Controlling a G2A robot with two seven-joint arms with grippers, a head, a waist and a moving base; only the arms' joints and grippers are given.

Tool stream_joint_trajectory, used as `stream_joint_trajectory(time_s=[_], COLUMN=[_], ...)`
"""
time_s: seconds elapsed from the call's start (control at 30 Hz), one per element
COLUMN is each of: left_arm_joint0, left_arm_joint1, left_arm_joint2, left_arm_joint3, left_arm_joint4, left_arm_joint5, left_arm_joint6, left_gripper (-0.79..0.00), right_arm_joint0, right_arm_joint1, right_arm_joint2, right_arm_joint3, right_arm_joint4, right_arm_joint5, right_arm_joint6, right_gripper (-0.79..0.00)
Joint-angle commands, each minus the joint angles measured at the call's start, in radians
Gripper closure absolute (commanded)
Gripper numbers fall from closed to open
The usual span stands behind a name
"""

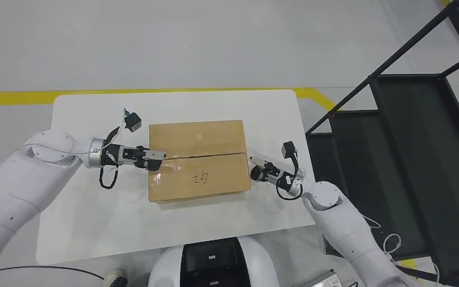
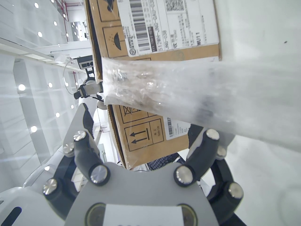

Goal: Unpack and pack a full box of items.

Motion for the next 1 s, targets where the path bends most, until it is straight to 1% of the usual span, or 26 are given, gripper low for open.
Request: stream_joint_trajectory(time_s=[0.0,0.17,0.37,0.6,0.73,0.77,0.8,0.83,0.87,0.97], left_arm_joint0=[0.0,0.0,0.0,0.0,0.0,0.0,0.0,0.0,0.0,0.0], left_arm_joint1=[0.0,0.0,0.0,0.0,0.0,0.0,0.0,0.0,0.0,0.0], left_arm_joint2=[0.0,0.0,0.0,0.0,0.0,0.0,0.0,0.0,0.0,0.0], left_arm_joint3=[0.0,0.0,0.0,0.0,0.0,0.0,0.0,0.0,0.0,0.0], left_arm_joint4=[0.0,0.0,0.0,0.0,0.0,0.0,0.0,0.0,0.0,0.0], left_arm_joint5=[0.0,0.0,0.0,0.0,0.0,0.0,0.0,0.0,0.0,0.0], left_arm_joint6=[0.0,0.0,0.0,0.0,0.0,0.0,0.0,0.0,0.0,0.0], left_gripper=[-0.785,-0.785,-0.785,-0.785,-0.785,-0.785,-0.785,-0.785,-0.785,-0.785], right_arm_joint0=[-0.011,-0.045,-0.068,-0.068,-0.056,-0.051,-0.043,-0.037,-0.033,-0.021], right_arm_joint1=[0.002,0.007,0.008,0.006,0.003,0.002,0.0,-0.001,-0.002,-0.004], right_arm_joint2=[0.015,0.05,0.07,0.09,0.087,0.085,0.083,0.08,0.079,0.074], right_arm_joint3=[0.003,-0.014,-0.022,0.01,0.023,0.029,0.04,0.047,0.052,0.065], right_arm_joint4=[0.006,0.004,0.009,0.04,0.053,0.06,0.066,0.069,0.071,0.069], right_arm_joint5=[-0.02,-0.057,-0.072,-0.111,-0.11,-0.112,-0.115,-0.118,-0.12,-0.126], right_arm_joint6=[-0.014,-0.05,-0.088,-0.11,-0.102,-0.098,-0.093,-0.09,-0.088,-0.083], right_gripper=[-0.785,-0.785,-0.785,-0.785,-0.785,-0.588,-0.354,-0.102,0.0,0.0])
